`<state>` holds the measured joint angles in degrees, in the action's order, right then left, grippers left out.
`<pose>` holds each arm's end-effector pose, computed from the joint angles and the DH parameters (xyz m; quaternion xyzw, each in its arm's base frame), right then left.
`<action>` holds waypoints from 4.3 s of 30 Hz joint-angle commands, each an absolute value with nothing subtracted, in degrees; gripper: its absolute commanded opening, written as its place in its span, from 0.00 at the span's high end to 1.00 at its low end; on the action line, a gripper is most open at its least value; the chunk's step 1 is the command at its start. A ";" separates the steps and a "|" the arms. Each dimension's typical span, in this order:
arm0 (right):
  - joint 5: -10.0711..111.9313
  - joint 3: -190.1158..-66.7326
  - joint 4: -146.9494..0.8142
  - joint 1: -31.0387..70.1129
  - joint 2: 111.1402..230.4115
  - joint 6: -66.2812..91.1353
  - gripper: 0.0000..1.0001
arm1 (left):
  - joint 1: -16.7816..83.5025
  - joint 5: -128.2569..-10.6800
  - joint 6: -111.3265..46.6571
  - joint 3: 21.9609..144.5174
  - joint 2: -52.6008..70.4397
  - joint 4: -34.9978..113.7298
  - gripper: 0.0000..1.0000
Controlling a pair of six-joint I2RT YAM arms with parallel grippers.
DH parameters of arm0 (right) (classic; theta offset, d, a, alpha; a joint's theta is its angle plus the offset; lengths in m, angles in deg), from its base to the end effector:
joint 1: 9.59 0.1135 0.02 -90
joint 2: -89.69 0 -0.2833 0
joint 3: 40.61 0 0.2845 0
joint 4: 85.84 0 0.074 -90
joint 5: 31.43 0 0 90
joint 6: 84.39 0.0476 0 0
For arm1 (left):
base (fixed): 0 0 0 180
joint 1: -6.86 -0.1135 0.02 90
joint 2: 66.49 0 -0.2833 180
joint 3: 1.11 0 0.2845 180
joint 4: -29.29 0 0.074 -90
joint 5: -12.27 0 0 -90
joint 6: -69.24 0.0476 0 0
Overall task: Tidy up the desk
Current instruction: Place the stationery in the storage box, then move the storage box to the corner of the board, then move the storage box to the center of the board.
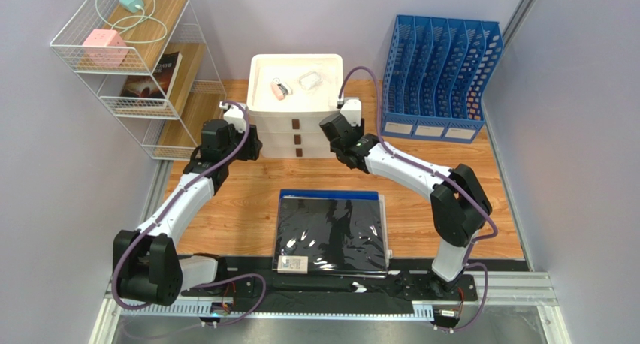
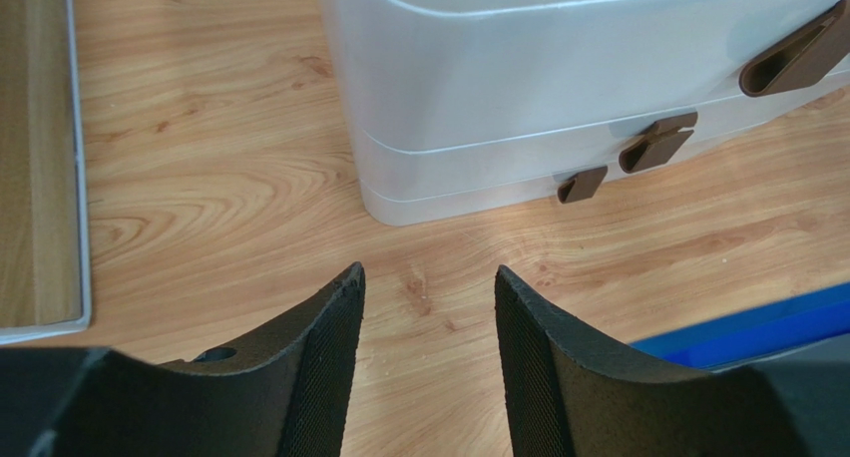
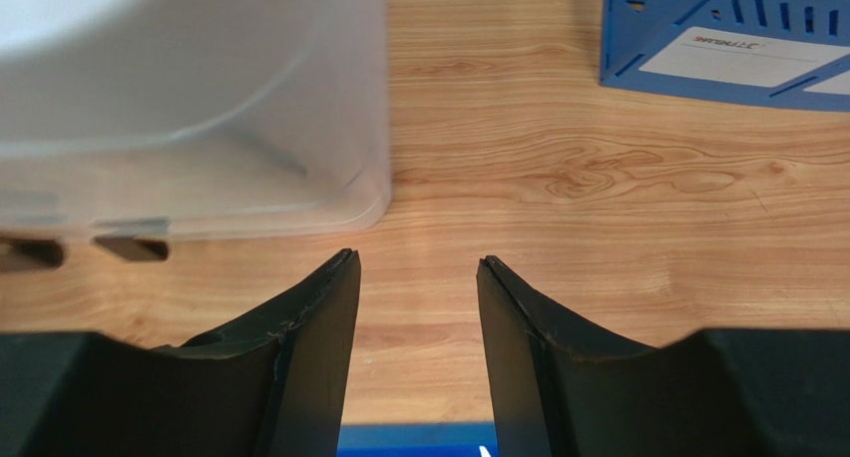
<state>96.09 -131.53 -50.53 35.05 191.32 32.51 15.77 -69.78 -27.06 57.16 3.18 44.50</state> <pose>0.3294 0.2845 0.2577 -0.0164 0.8861 -0.0347 0.4620 0.3040 -0.0543 0.2687 0.0557 0.8478 -0.1278 0.5117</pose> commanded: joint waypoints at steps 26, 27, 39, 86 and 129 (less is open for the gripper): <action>78.18 -170.02 -45.63 25.39 218.45 29.43 0.49 | 17.41 -77.02 -29.98 96.40 38.62 48.41 0.44; 77.82 -173.43 -45.28 25.04 220.28 29.43 0.48 | 17.41 -77.55 -29.90 97.11 39.59 48.59 0.44; 69.82 -193.76 -42.99 19.24 233.13 30.84 0.41 | 16.62 -81.33 -28.14 103.71 45.40 50.61 0.44; 87.66 -156.76 -42.02 13.18 201.65 26.18 0.26 | 12.75 -53.12 -13.37 66.45 -1.18 57.92 0.37; 86.87 -138.41 -44.39 25.72 199.12 36.81 1.00 | 12.75 -55.84 -18.56 50.88 -4.87 41.73 0.39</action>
